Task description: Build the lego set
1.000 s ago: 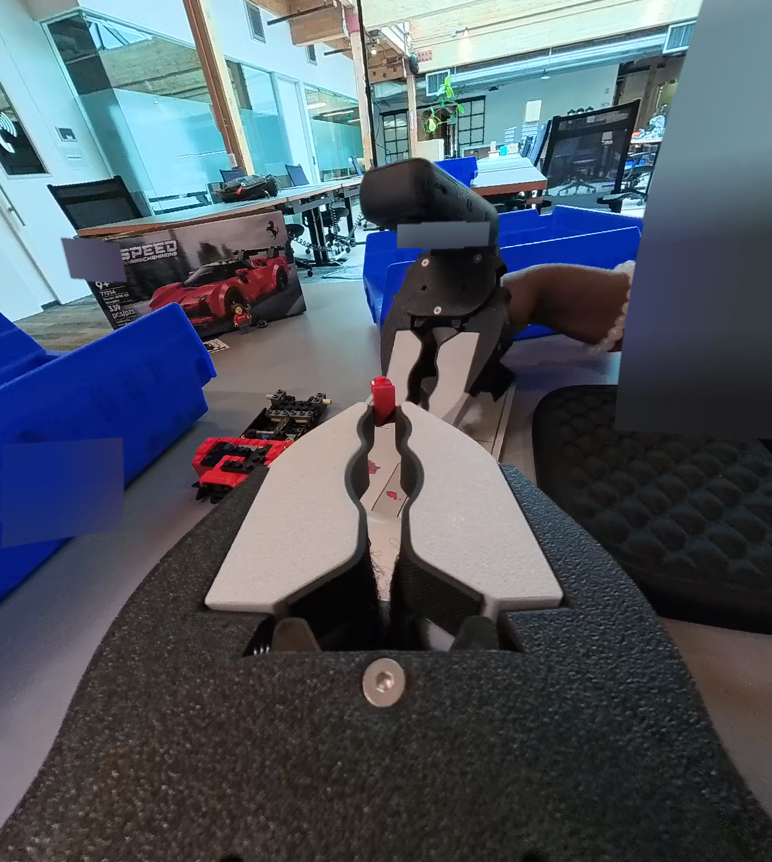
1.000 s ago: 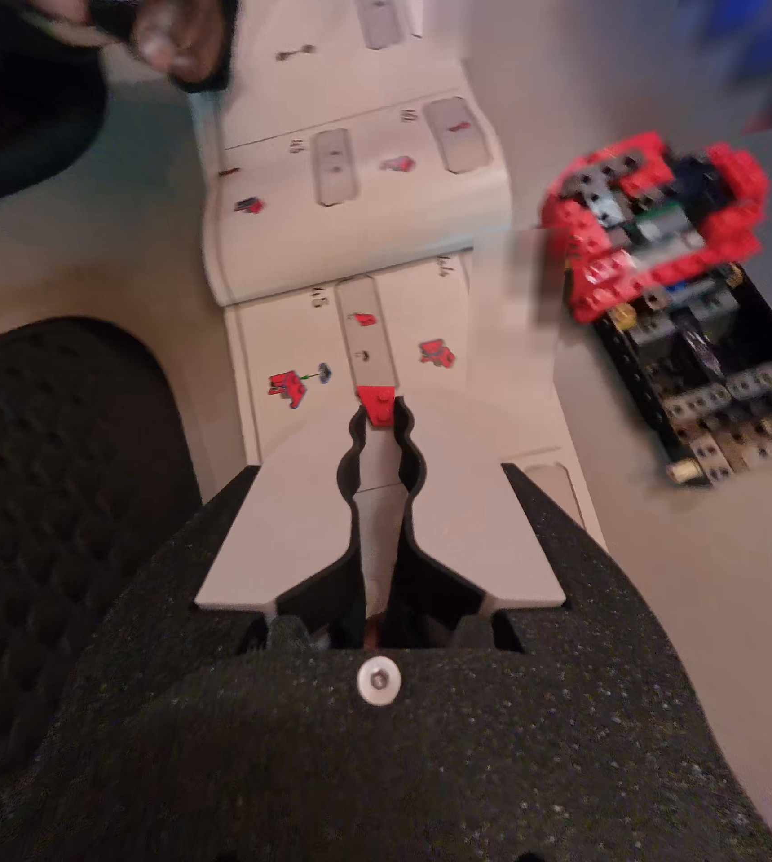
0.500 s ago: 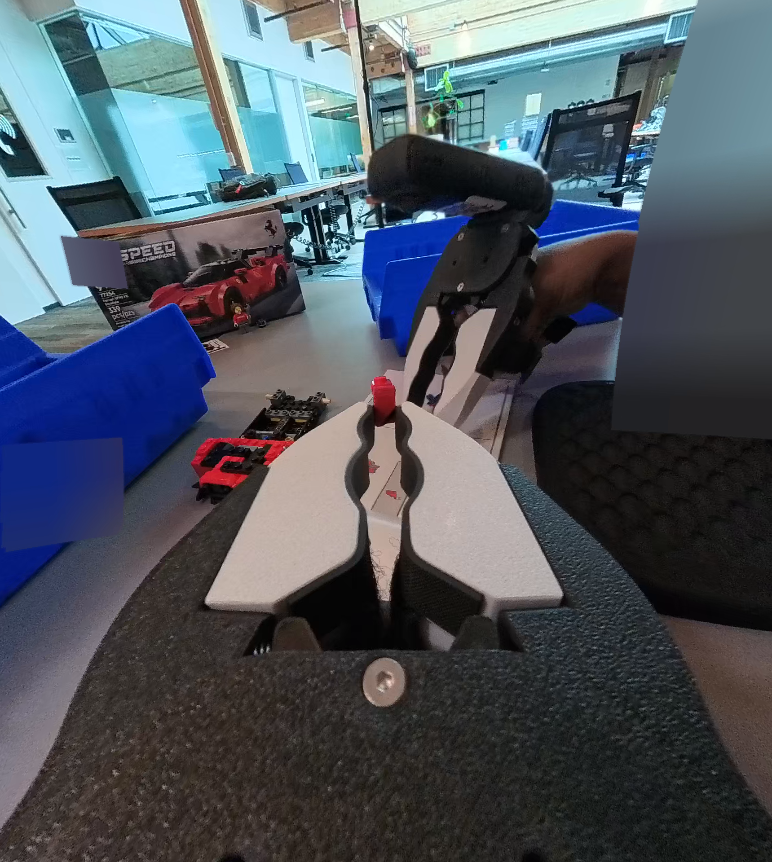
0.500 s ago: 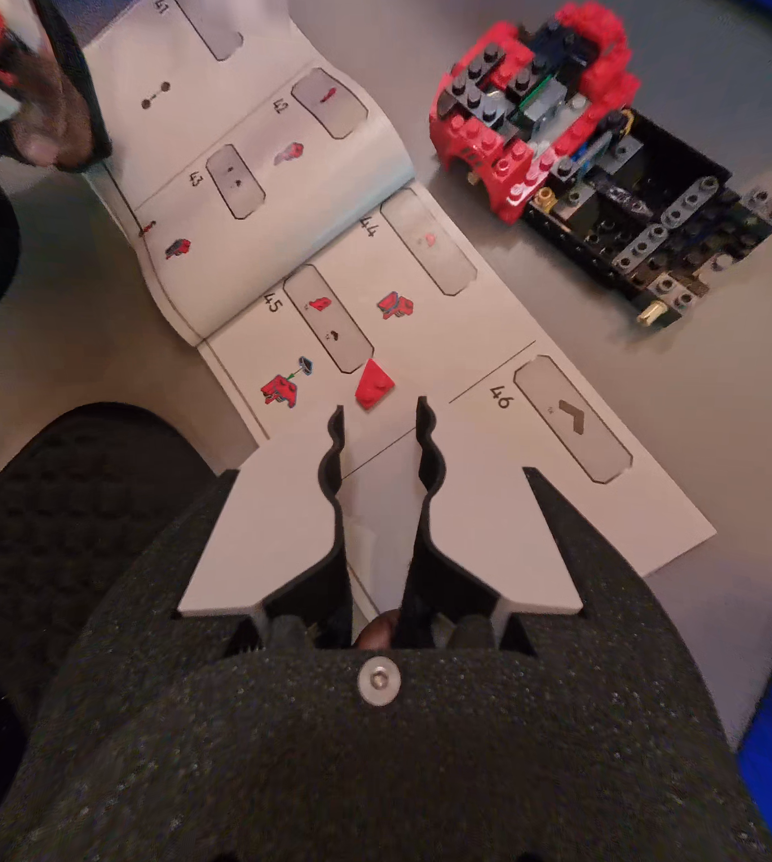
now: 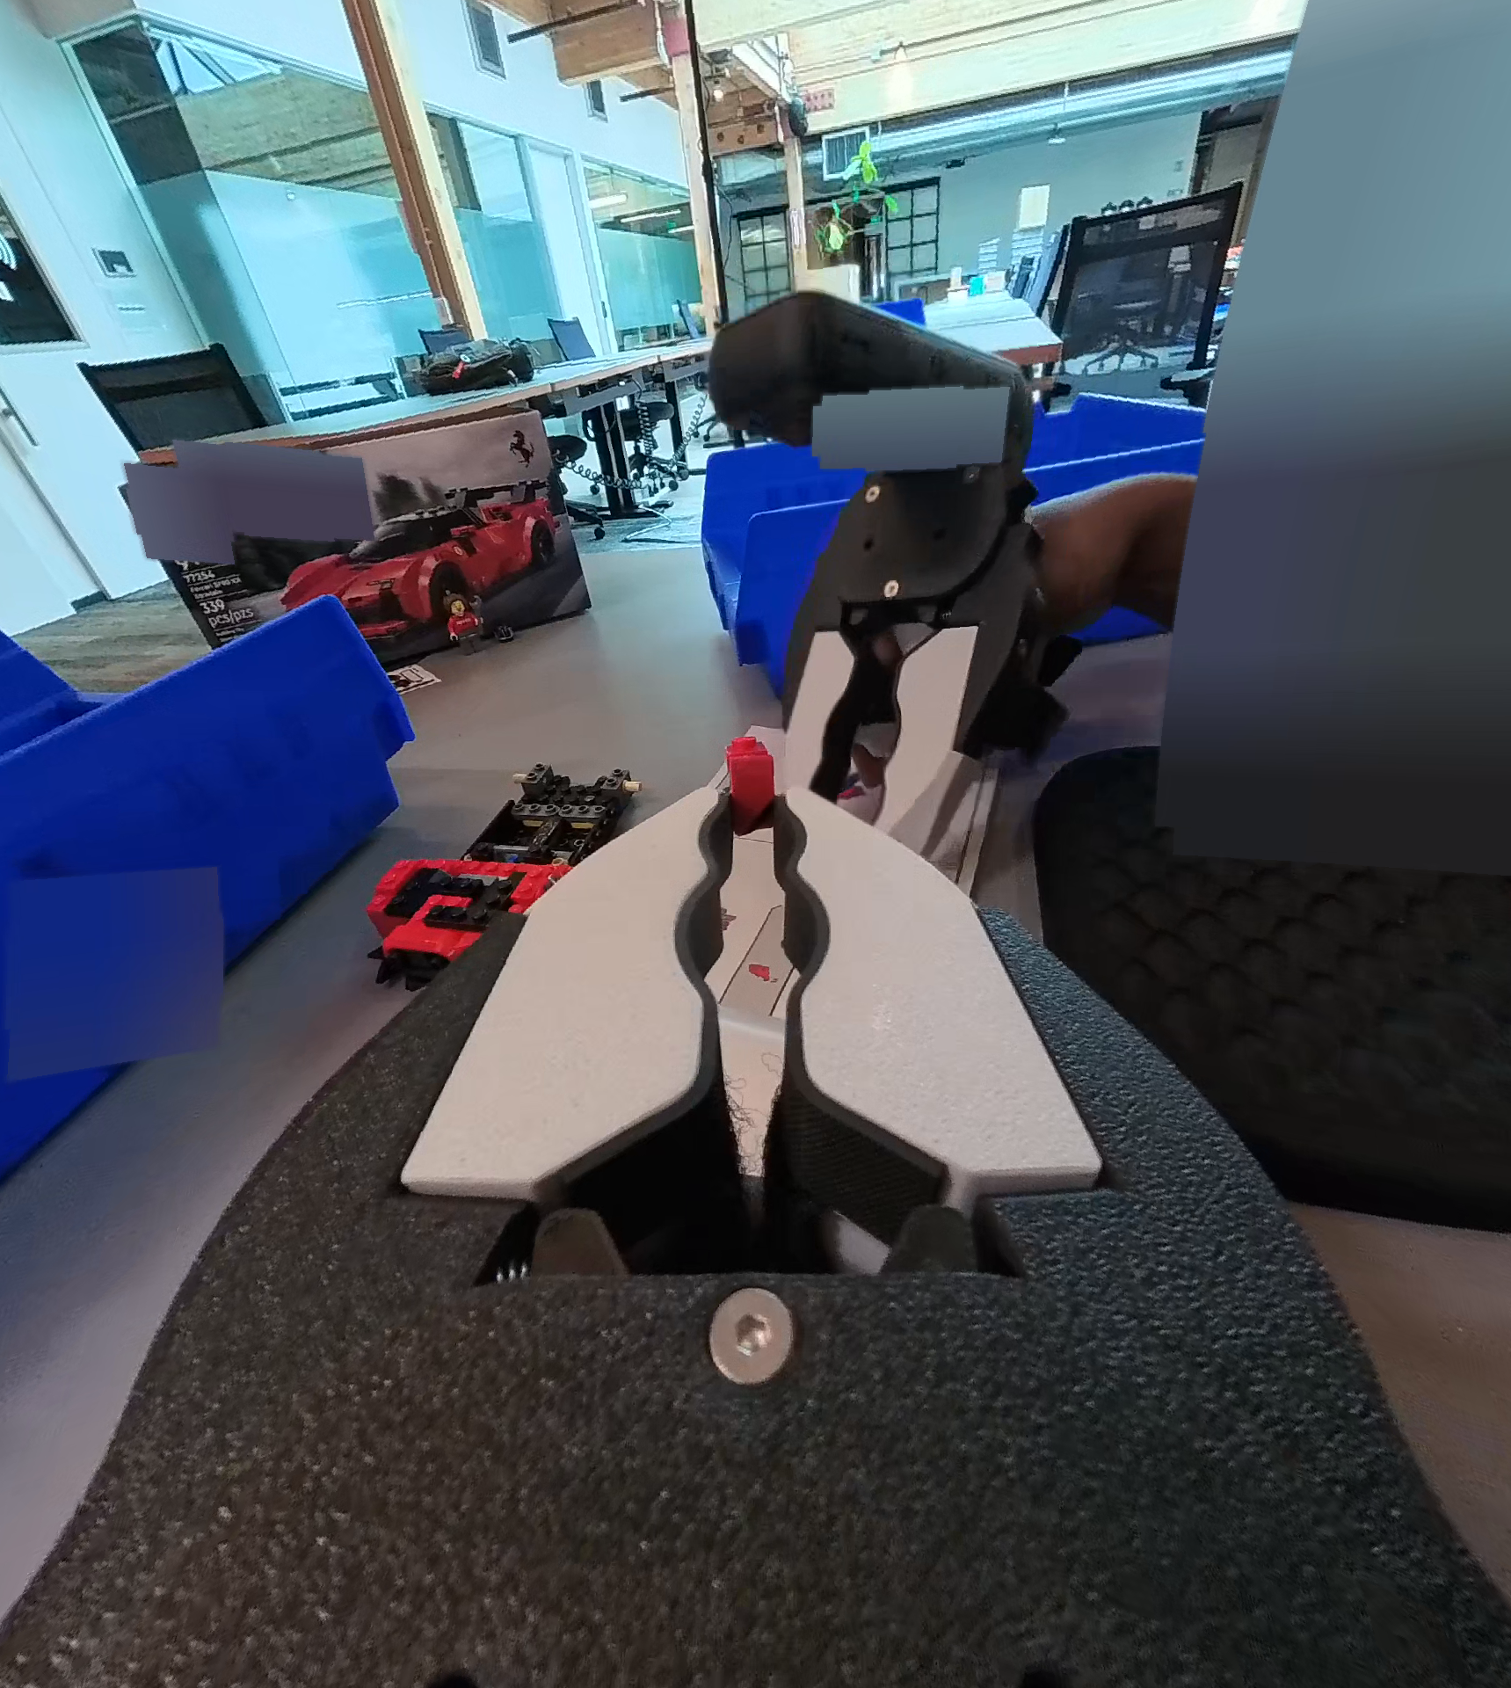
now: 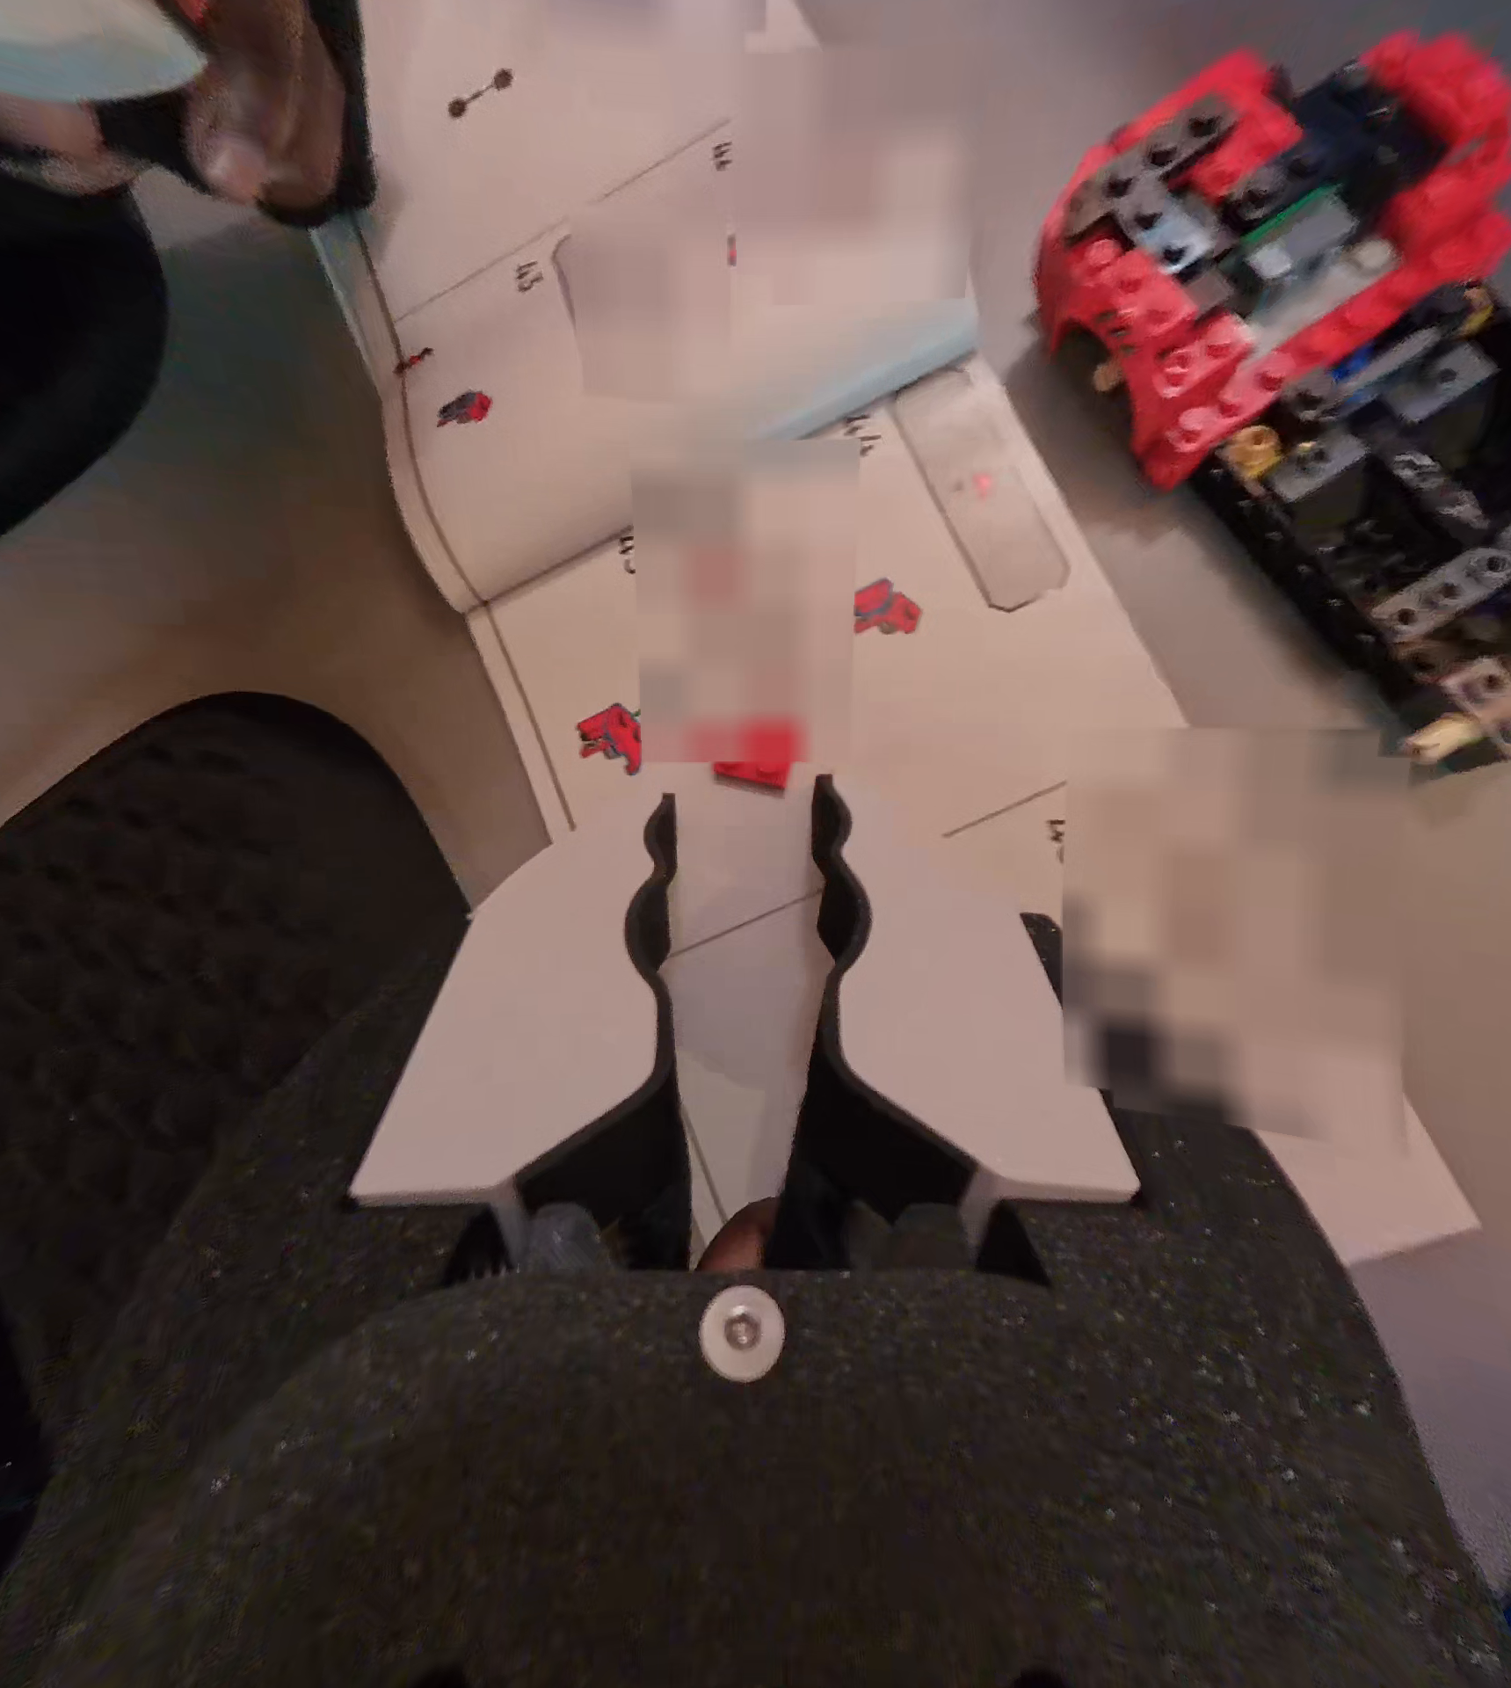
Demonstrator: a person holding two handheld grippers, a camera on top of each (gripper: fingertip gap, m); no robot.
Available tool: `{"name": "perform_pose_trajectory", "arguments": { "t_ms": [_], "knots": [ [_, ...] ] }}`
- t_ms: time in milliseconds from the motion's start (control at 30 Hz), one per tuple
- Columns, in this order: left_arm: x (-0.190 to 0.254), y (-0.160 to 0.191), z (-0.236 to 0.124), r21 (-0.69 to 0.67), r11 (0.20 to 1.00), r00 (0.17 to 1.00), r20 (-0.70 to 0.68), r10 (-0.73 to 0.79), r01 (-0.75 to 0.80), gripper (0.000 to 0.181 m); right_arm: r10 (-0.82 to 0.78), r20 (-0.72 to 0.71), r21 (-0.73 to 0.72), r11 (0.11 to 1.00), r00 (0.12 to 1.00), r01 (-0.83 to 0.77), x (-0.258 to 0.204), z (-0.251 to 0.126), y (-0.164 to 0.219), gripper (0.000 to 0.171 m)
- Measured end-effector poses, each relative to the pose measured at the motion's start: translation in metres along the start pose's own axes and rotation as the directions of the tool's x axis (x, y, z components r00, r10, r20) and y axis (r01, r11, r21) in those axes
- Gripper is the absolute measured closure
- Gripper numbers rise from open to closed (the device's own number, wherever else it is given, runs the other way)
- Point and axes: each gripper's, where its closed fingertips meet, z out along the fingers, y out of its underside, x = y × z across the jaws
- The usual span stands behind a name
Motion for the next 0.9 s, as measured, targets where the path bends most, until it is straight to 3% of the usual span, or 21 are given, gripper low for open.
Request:
{"name": "perform_pose_trajectory", "arguments": {
  "t_ms": [133, 267, 433, 633, 900],
  "knots": [
    [0.0, 0.001, 0.0, -0.003, 1.0, 1.0, -0.002, -0.005, 0.005, 0.174, -0.077, 0.108, 0.007, 0.997, 0.991, 0.077, -0.038, 0.002, -0.006, 0.147],
    [0.002, 0.001, 0.001, -0.005, 1.0, 1.0, -0.011, -0.004, 0.004, 0.174, -0.233, 0.047, -0.004, 0.972, 0.971, 0.233, -0.022, -0.005, -0.009, 0.149],
    [0.004, 0.002, 0.001, -0.008, 1.0, 1.0, -0.026, 0.003, -0.003, 0.174, -0.492, 0.169, 0.011, 0.867, 0.854, 0.498, -0.009, -0.002, -0.012, 0.151],
    [0.006, 0.003, 0.002, -0.013, 1.0, 0.999, -0.044, 0.006, -0.007, 0.174, -0.518, 0.36, 0.073, 0.845, 0.776, 0.53, -0.008, 0.007, -0.013, 0.151],
    [0.006, 0.004, 0.002, -0.015, 1.0, 0.999, -0.05, -0.001, 0.0, 0.174, -0.499, 0.353, 0.088, 0.86, 0.792, 0.503, -0.007, 0.014, -0.013, 0.156]
  ]
}}
